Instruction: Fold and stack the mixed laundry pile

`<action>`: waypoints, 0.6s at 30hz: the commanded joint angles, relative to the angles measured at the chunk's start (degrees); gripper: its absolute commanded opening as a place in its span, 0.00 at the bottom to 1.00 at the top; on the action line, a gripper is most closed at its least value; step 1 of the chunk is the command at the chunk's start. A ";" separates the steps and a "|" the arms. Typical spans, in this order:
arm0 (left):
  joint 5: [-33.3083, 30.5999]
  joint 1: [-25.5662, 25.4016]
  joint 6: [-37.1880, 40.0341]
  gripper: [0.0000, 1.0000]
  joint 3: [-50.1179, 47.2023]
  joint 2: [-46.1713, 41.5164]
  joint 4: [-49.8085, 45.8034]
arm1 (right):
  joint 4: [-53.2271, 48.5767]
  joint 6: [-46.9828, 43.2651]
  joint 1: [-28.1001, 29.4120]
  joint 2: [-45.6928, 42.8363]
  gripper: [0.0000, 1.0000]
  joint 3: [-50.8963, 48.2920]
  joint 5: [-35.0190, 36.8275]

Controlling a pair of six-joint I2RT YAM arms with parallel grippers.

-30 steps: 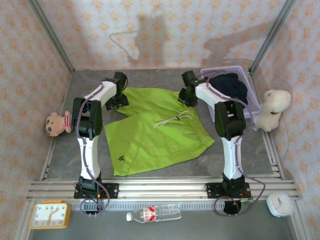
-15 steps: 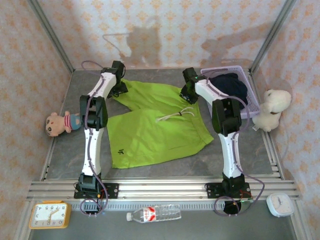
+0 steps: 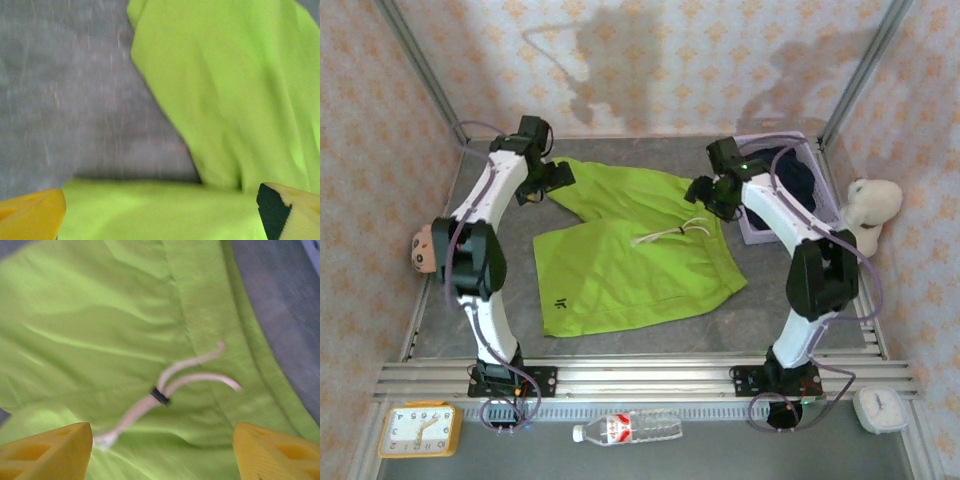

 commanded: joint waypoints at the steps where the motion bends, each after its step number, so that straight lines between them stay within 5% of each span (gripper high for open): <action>1: 7.61 -1.87 -4.36 0.98 -14.03 -7.98 4.37 | -5.26 -2.17 0.00 -4.95 0.76 -9.04 2.64; 10: 9.22 -11.93 -14.12 0.96 -44.84 -28.34 5.90 | -5.77 -0.83 -2.21 -15.56 0.81 -24.13 4.12; 18: 8.91 -14.26 -19.40 0.91 -59.79 -43.76 0.60 | -3.28 -0.59 -4.79 -18.72 0.85 -29.75 0.45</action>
